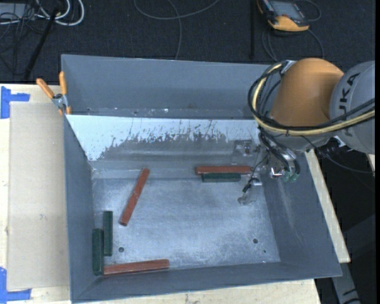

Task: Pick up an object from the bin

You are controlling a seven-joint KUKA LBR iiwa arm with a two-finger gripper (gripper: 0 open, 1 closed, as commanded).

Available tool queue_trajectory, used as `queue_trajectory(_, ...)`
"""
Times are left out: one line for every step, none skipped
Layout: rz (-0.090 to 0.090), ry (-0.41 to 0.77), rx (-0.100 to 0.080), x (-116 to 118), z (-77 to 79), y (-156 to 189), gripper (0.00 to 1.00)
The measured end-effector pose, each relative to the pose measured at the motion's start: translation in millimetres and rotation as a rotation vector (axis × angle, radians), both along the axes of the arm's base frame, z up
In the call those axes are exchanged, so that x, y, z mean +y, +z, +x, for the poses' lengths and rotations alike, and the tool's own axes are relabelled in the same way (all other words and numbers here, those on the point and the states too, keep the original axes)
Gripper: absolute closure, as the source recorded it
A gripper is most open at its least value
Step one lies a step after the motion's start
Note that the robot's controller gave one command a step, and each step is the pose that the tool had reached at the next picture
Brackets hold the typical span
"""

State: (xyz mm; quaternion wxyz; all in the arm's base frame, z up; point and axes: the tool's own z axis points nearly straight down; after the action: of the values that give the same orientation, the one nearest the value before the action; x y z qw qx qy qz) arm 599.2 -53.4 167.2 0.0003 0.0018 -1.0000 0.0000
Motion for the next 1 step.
queue_trajectory(0.000,-0.143,0.001,-4.6,22.3,-44.2,0.00)
